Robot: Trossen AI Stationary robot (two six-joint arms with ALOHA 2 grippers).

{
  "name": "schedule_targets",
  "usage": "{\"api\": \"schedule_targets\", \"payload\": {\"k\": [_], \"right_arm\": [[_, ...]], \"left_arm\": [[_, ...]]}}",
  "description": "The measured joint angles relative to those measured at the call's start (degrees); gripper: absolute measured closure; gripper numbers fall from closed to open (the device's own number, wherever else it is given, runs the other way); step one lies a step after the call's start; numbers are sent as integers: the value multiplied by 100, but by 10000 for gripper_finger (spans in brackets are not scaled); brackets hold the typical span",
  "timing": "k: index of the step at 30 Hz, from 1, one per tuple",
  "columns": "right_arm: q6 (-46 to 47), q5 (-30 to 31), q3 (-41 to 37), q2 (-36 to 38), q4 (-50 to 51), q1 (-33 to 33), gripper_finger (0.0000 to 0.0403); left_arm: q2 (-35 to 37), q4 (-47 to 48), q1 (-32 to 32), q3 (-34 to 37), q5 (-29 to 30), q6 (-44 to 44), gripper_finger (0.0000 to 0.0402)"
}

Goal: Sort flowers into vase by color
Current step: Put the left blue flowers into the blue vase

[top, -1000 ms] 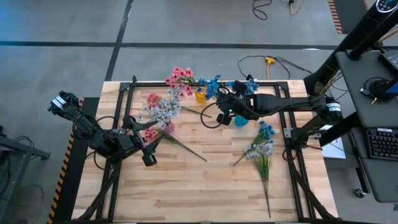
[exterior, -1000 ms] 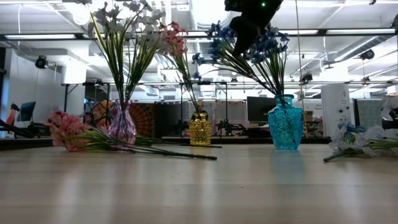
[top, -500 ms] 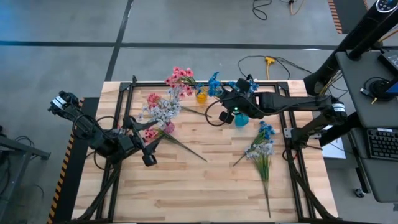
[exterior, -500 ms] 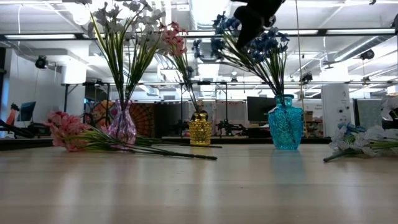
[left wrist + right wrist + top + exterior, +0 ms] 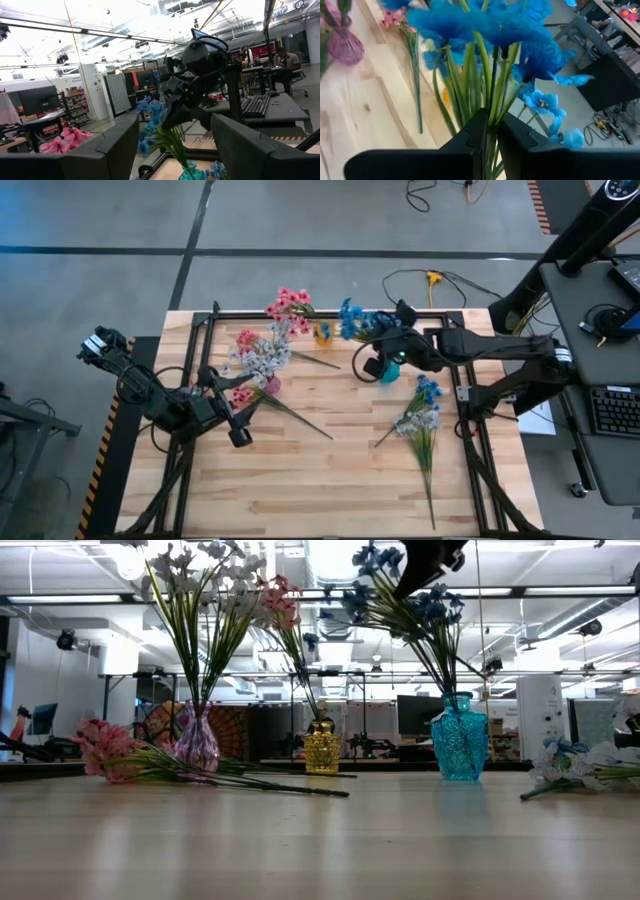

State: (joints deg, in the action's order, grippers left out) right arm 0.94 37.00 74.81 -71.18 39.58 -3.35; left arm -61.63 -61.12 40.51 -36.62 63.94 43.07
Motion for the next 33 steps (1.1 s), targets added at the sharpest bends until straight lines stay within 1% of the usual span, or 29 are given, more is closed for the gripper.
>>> {"api": "schedule_targets", "payload": {"k": [6,11,16,22,28,33], "right_arm": [[18,-18,-320,389,-385,136,372],[260,-317,-561,832,-705,160,372],[318,-558,-1095,1408,-1521,161,372],[360,-599,-1975,2085,-2615,161,372],[509,-596,-2369,2344,-2655,161,373],[506,-600,-2420,2361,-2656,161,387]], "left_arm": [[0,7,0,0,0,0,171],[-2,4,0,0,0,0,171],[-2,5,0,0,2,0,171],[-2,7,0,0,2,0,171],[-1,7,0,0,2,0,171],[-1,9,0,0,2,0,171]]}}
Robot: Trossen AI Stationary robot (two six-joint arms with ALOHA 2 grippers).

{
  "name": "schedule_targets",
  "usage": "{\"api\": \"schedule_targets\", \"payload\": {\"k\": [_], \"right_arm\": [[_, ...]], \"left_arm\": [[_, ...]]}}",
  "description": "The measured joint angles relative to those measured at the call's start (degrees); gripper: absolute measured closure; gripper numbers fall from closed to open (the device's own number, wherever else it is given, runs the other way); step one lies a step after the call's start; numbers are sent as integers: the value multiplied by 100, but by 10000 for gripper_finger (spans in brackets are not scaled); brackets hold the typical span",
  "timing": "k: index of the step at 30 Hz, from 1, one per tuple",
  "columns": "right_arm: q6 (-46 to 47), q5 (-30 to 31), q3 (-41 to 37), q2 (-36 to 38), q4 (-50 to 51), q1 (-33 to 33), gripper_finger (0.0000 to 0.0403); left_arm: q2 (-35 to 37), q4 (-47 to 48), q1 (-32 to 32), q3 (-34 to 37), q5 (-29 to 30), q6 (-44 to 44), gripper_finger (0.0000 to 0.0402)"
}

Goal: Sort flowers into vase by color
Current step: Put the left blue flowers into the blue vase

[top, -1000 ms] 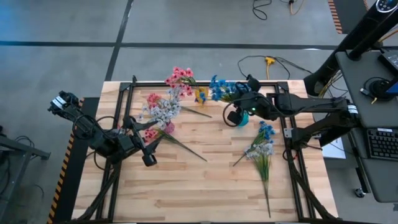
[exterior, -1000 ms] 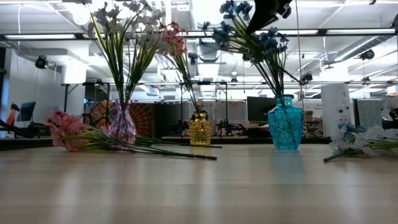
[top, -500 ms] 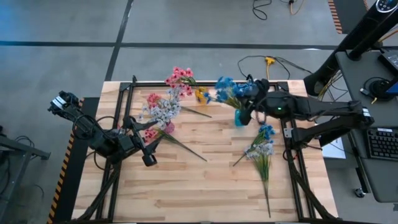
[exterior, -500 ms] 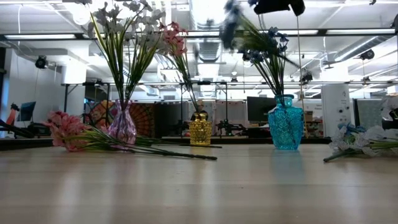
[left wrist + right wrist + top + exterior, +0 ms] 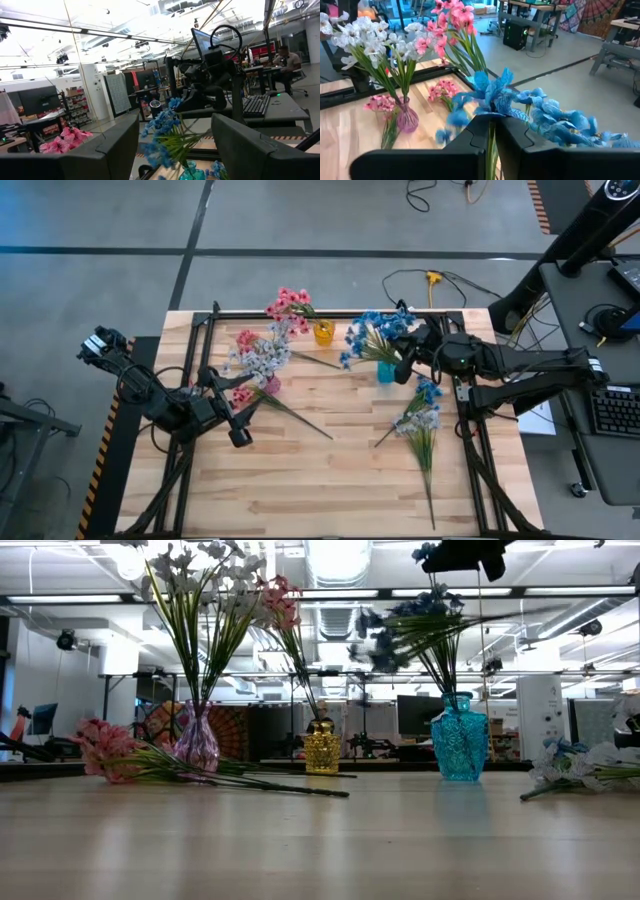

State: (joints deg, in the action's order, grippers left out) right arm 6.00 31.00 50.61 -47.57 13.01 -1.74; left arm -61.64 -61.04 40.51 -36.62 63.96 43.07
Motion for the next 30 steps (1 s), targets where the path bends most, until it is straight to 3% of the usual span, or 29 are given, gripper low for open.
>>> {"api": "schedule_targets", "payload": {"k": [8,14,17,21,24,30], "right_arm": [[40,-478,242,-13,-8,0,393],[66,-997,514,-17,-6,0,393],[87,-1269,683,-20,-6,0,393],[107,-1602,923,-22,-6,0,393],[131,-1795,1097,-59,-7,2,393],[155,-2022,1383,-222,2,2,393]], "left_arm": [[0,172,-2,0,-59,-152,171],[-85,675,-94,2,-1430,-902,171],[-276,701,-226,2,-1849,-1229,171],[-879,800,-420,2,-2363,-1949,171],[-1610,367,-643,-35,-2939,-2308,171],[-3072,-716,-1114,-719,-3012,-2428,171]]}}
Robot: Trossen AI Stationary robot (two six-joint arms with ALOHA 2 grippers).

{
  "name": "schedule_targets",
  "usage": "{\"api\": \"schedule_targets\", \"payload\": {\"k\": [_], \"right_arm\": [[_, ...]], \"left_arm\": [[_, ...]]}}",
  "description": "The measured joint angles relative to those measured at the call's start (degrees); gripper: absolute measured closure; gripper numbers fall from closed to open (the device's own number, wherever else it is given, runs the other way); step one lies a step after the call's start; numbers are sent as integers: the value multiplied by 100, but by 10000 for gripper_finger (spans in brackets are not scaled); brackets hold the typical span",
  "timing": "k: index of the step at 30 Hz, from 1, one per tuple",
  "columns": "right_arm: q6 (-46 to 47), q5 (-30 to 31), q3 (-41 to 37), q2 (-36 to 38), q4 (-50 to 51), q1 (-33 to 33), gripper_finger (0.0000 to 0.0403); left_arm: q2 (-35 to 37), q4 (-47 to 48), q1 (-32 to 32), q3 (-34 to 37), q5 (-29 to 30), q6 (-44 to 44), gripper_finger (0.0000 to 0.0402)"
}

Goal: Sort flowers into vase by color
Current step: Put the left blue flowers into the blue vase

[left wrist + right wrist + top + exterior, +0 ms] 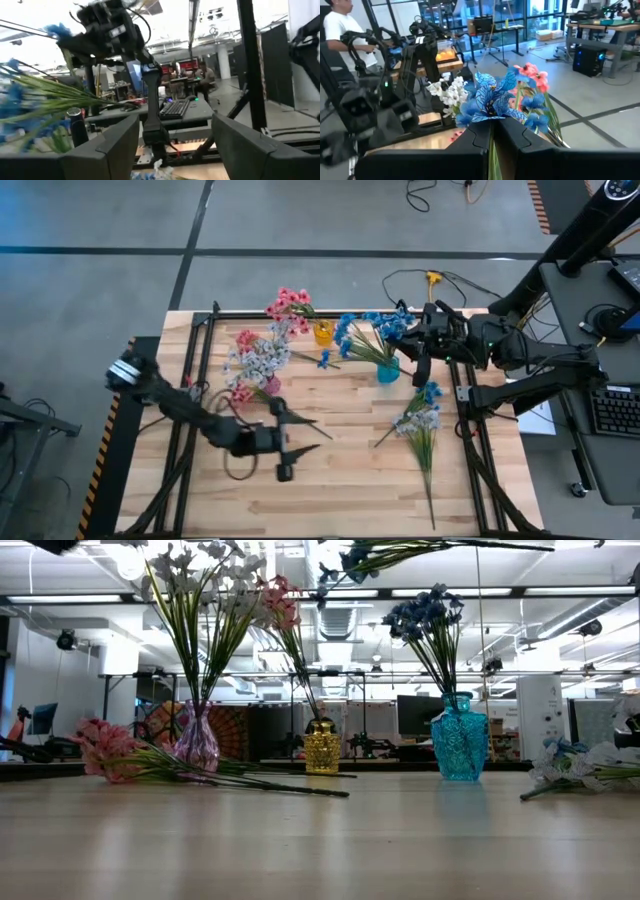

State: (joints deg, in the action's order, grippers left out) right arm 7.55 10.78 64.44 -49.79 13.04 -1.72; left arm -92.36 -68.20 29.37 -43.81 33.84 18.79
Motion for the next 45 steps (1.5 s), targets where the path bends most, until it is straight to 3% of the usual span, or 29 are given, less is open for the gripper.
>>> {"api": "schedule_targets", "payload": {"k": [7,14,19,31,38,45], "right_arm": [[-56,-202,296,-330,-6,11,393],[-111,-474,487,-500,-4,11,393],[-116,-506,547,-517,-83,73,393],[-157,-677,547,-592,-406,250,393],[-171,-784,547,-594,-400,262,393],[-260,-826,547,-594,-398,262,393]], "left_arm": [[-1364,-979,-434,-932,-221,-66,171],[-2083,-1586,-748,-1388,-152,-169,171],[-2359,-1690,-959,-1649,-157,-267,171],[-2927,-1724,-1653,-2406,-531,-1697,170],[-3266,-2188,-1976,-2762,-1470,-2192,170],[-3341,-2175,-2231,-3029,-1907,-2428,170]]}}
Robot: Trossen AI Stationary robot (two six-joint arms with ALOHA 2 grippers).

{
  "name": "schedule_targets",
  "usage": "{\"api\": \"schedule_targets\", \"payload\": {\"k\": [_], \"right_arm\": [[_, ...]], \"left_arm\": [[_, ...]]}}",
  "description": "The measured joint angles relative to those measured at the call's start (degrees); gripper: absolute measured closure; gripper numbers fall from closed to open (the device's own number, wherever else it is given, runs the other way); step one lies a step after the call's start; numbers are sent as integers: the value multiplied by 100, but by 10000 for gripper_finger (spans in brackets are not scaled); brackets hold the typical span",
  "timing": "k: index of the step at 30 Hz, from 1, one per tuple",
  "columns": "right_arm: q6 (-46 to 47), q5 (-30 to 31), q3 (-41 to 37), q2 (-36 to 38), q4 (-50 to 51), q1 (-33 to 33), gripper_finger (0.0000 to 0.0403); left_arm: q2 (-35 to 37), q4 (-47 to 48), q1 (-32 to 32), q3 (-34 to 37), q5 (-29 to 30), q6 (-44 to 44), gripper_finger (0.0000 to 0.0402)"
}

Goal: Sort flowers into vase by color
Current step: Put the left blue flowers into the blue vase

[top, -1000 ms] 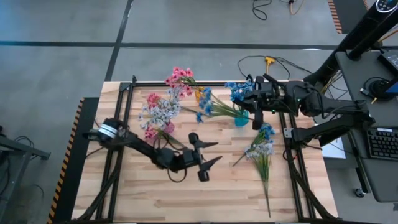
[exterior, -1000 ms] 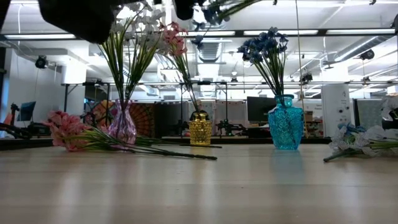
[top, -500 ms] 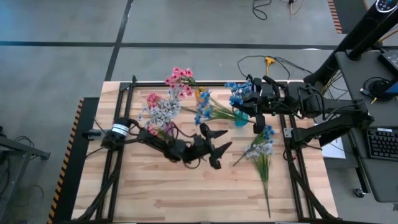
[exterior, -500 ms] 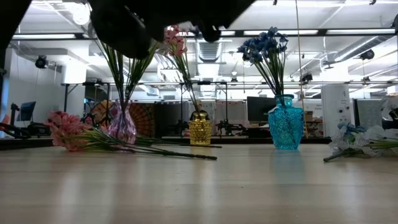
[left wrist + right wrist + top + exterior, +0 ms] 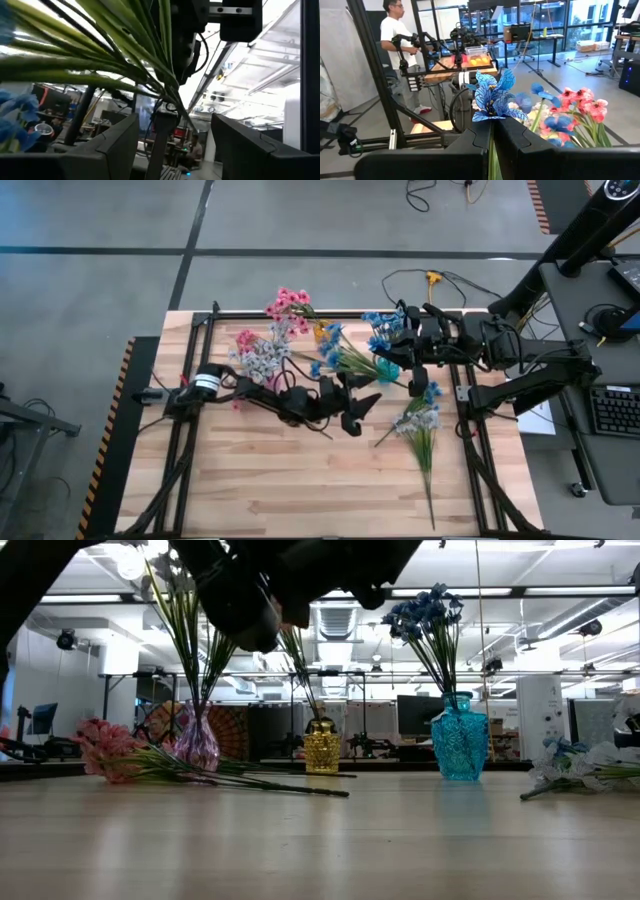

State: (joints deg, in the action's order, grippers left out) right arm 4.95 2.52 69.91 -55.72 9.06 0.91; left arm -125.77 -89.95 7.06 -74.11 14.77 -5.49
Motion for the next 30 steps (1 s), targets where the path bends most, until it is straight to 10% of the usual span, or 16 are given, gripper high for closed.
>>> {"api": "schedule_targets", "payload": {"k": [23,30], "right_arm": [[-107,-4,0,0,12,0,393],[-36,-1,0,4,185,0,382]], "left_arm": [[2,-2,-320,-601,-491,-88,172],[2,0,-322,-575,-483,-87,253]]}}
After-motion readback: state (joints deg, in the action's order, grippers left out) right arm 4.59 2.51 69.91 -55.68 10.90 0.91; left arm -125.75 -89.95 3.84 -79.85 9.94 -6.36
